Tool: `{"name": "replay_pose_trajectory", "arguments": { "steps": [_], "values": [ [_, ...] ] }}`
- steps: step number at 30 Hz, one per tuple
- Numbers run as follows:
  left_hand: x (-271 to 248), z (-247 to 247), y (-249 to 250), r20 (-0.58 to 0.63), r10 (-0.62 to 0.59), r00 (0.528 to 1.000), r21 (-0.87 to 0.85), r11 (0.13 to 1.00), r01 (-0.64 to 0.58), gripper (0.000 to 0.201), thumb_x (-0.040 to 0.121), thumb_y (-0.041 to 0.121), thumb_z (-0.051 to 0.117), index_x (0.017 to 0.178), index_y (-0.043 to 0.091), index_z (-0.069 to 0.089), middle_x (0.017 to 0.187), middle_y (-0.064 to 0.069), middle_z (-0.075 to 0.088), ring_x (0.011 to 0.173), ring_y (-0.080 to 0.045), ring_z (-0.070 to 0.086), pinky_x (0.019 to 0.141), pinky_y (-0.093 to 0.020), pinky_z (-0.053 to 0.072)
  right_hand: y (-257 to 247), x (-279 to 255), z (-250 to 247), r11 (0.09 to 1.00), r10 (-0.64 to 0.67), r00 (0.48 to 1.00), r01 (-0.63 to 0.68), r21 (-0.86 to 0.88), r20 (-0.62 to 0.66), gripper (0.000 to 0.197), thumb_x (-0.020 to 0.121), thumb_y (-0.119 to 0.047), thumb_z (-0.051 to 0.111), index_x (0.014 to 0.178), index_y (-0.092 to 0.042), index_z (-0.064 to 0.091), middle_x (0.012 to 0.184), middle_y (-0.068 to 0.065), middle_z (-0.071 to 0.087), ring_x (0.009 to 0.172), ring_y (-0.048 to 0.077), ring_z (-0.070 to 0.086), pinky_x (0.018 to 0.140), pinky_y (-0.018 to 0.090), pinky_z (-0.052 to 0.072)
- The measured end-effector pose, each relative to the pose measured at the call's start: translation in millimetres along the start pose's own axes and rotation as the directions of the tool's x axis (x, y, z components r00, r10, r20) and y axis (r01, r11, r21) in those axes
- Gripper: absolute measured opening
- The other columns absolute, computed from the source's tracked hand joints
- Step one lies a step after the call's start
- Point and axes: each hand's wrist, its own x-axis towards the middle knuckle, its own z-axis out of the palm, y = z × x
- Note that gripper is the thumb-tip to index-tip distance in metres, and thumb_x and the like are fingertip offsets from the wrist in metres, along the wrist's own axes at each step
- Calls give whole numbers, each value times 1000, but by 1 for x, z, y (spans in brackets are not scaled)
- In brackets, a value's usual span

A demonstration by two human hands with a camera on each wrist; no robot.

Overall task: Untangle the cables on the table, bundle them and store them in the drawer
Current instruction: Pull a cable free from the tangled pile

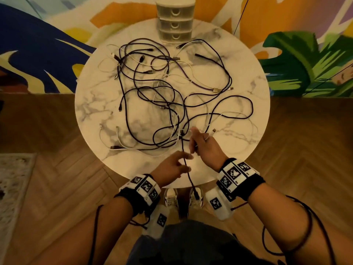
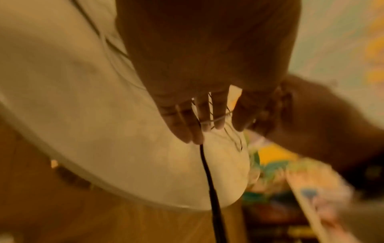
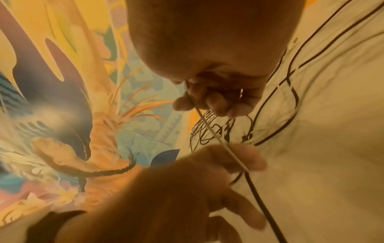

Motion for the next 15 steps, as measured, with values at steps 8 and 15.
{"name": "replay_pose_trajectory", "arguments": {
  "steps": [8,15],
  "values": [
    [45,-97,-23,-112,383,917,945,326,-21,41,78,19,62,119,15,57,135,-10,51,123,-37,43,99,-50,35,-14,-14,-32,974,-62,968,111,196,-242,51,96,-40,24,74,-11,60,78,-4,65,76,6,57,71,23,41],
    [41,-100,-30,-158,287,945,968,236,90,33,93,44,44,114,25,62,132,3,53,133,-27,34,111,-53,13,-19,-18,-62,937,22,948,91,337,-318,73,96,-52,15,69,-13,71,93,7,73,96,23,66,88,45,45]
  ]
}}
